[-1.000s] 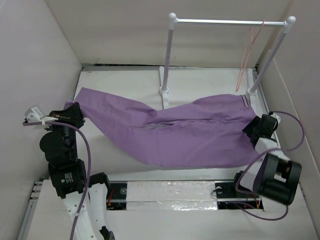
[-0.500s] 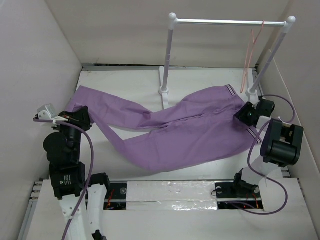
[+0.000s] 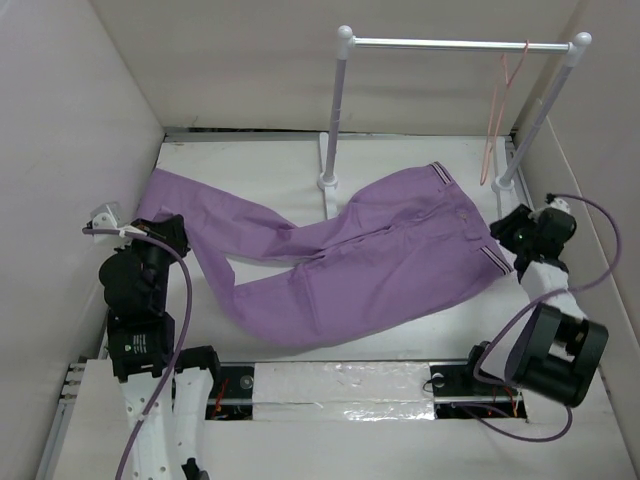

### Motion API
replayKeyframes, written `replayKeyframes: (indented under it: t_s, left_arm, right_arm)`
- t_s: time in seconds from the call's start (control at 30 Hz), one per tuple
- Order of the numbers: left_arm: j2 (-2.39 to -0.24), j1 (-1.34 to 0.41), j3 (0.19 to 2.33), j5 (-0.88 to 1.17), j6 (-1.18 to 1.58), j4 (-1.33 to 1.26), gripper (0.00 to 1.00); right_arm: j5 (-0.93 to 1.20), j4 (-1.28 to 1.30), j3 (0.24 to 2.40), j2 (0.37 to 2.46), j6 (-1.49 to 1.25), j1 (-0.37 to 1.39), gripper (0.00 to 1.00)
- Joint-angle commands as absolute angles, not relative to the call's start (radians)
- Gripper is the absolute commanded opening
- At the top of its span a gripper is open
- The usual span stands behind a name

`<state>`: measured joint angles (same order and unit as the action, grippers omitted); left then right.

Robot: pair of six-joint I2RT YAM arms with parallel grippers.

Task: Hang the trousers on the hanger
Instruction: Fold the trousers at the center of the board.

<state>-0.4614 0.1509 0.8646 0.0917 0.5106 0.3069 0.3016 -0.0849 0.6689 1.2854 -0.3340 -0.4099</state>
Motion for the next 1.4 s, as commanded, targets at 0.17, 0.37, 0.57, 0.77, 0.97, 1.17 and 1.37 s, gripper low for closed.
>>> replayKeyframes:
  t_s: [0.17, 0.37, 0.57, 0.77, 0.97, 1.17, 1.37]
  left_arm:
    - [-0.459, 0.089, 0.874, 0.023, 0.480, 0.244, 0.00]
    - [-0.446, 0.069, 0.880, -0.038, 0.476, 0.256, 0.00]
    - [-0.446, 0.069, 0.877, -0.044, 0.479, 0.258, 0.00]
    - [-0.454, 0.080, 0.867, -0.020, 0.482, 0.252, 0.00]
    - [-0.475, 0.089, 0.868, -0.005, 0.486, 0.242, 0.00]
    - [-0.521, 0.089, 0.884, 0.015, 0.495, 0.250, 0.00]
    - [-0.563, 0.089, 0.884, 0.011, 0.532, 0.238, 0.00]
  right_arm:
    - [0.147, 0.057, 0.401, 1.039, -0.331, -0.632, 0.74]
    - [0.210, -0.011, 0.380, 1.043, -0.304, -0.643, 0.79]
    - [0.288, -0.017, 0.477, 1.227, -0.270, -0.634, 0.61]
    - [0.298, -0.107, 0.474, 1.233, -0.337, -0.615, 0.21]
    - [0.140, -0.030, 0.419, 0.932, -0.443, -0.604, 0.04]
    - [-0.113, 0.332, 0.633, 0.594, -0.381, -0.656, 0.04]
    - [-0.233, 0.569, 0.729, 0.437, -0.350, -0.669, 0.04]
